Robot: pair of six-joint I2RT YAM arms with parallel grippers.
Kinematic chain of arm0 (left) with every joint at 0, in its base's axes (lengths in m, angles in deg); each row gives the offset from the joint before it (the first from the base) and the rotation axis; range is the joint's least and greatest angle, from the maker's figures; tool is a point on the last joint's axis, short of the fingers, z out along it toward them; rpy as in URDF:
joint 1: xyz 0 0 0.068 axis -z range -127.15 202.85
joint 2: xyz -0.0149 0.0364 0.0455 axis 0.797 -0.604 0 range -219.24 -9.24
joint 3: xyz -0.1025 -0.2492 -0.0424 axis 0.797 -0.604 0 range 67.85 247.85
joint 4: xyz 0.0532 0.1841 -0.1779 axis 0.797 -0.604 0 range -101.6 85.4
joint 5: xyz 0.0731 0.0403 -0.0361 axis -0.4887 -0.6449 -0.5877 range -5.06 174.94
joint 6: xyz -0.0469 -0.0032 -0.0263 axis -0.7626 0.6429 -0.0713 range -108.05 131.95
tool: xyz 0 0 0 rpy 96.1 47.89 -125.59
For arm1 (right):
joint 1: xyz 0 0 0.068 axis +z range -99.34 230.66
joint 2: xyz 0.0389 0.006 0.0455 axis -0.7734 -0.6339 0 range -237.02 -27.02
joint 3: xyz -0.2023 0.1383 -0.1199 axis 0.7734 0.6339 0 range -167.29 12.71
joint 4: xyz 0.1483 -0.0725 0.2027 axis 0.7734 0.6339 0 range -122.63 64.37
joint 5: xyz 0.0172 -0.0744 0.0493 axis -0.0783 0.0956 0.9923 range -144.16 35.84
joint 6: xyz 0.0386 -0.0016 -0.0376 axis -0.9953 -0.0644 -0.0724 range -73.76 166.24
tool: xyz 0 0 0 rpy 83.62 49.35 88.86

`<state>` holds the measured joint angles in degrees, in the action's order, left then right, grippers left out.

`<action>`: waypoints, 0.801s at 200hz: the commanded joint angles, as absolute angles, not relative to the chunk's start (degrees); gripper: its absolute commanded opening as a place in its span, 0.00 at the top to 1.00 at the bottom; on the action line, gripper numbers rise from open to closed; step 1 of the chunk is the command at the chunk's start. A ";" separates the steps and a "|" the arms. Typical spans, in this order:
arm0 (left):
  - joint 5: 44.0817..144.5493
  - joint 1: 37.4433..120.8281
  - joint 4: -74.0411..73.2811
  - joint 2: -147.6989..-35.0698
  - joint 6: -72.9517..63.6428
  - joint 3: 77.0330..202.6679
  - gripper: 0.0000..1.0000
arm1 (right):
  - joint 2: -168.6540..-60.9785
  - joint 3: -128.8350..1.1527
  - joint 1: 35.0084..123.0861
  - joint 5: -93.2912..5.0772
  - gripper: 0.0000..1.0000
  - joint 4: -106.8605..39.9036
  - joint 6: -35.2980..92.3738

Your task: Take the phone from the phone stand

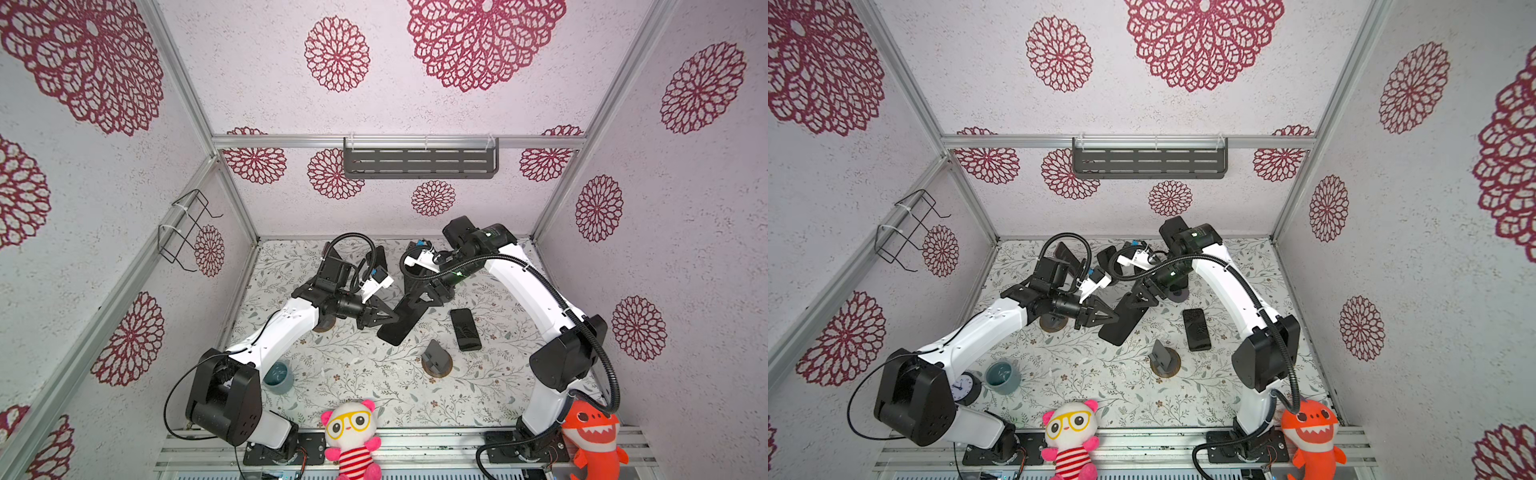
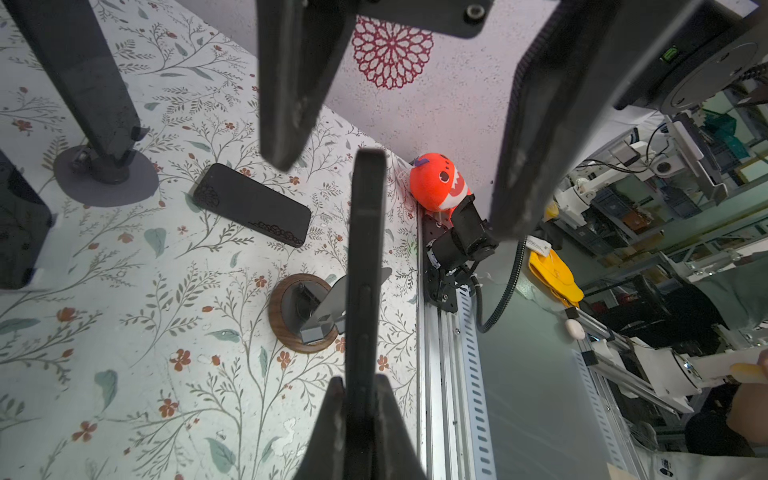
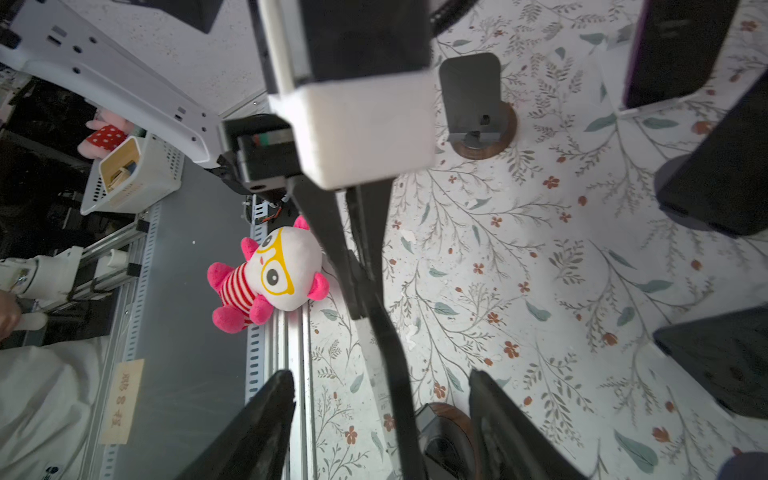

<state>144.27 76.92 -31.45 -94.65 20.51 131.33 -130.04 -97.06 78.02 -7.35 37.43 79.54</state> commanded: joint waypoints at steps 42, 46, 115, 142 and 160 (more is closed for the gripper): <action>136.40 76.99 -18.36 -91.91 5.98 128.42 1.00 | -108.88 -72.94 73.45 -33.08 0.40 17.71 47.38; 135.80 77.01 -17.44 -91.78 4.69 127.99 1.00 | -107.90 -71.20 73.90 -34.40 0.42 17.65 46.04; 121.31 77.31 -2.83 -83.67 -19.73 117.24 1.00 | -104.26 -59.40 88.81 -56.12 0.49 22.75 31.01; 118.07 77.29 -3.68 -80.19 -22.93 116.10 1.00 | -106.13 -57.72 91.19 -55.74 0.49 20.86 29.67; 116.95 77.32 -5.43 -78.96 -23.12 116.53 1.00 | -107.85 -57.12 91.77 -55.89 0.49 20.33 29.02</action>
